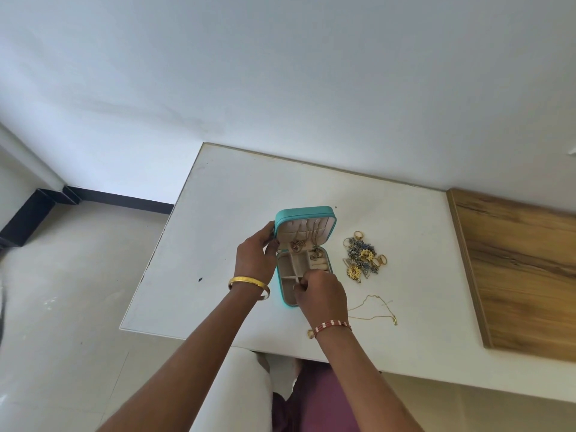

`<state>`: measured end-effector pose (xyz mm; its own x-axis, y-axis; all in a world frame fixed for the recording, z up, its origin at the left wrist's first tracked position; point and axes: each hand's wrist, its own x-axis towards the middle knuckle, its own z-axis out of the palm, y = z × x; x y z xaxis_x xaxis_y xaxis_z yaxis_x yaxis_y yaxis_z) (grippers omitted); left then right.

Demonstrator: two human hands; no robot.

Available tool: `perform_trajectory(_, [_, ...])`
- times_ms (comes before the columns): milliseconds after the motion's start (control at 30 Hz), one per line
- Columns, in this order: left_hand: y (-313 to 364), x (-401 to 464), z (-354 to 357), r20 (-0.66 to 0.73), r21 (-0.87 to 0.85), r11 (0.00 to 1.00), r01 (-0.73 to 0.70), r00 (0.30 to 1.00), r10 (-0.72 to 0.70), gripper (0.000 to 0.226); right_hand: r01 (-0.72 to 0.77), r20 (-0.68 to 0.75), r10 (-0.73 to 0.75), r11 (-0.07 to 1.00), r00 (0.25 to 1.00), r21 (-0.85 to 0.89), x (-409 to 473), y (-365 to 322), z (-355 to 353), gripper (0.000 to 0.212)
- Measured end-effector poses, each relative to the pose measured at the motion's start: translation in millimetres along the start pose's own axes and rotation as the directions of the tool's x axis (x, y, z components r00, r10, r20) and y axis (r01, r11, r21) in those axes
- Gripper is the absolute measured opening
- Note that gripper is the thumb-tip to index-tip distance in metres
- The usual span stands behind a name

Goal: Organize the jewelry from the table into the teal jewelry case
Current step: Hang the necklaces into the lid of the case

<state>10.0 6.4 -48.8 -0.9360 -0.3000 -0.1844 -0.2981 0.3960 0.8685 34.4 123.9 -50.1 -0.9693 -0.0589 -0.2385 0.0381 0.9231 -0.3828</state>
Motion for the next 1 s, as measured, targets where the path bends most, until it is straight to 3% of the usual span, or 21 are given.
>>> perform_trajectory(133, [3,-9,-2,-0.004,0.014,0.999,0.031,1.0,-0.031,0.041,-0.002,-0.017,0.003,0.999,1.0,0.049,-2,2,-7,0.027])
perform_trajectory(267, [12,-26,-6,-0.092,-0.05,0.996,0.079,0.992,-0.083,0.041,-0.005,-0.042,0.01,0.992,0.999,0.123,-5,6,-20,0.023])
perform_trajectory(433, [23,-56,-2,-0.149,-0.075,0.997,0.012,0.989,-0.023,0.024,-0.014,-0.092,0.032,0.981,0.995,0.192,-11,25,-37,0.017])
perform_trajectory(733, [29,-110,51,0.13,-0.056,0.998,-0.004,0.991,0.011,0.019,-0.152,-0.124,0.178,0.969,0.976,0.194,-43,107,-43,0.012])
perform_trajectory(900, [20,-122,71,0.238,0.068,0.997,-0.032,0.971,0.015,0.022,-0.077,-0.073,0.083,0.994,0.994,0.08,-45,126,-26,0.027])
perform_trajectory(1000, [15,-123,76,0.25,0.132,0.99,-0.056,0.968,0.022,0.023,0.01,-0.087,-0.015,0.998,0.996,-0.06,-42,126,-22,0.022])
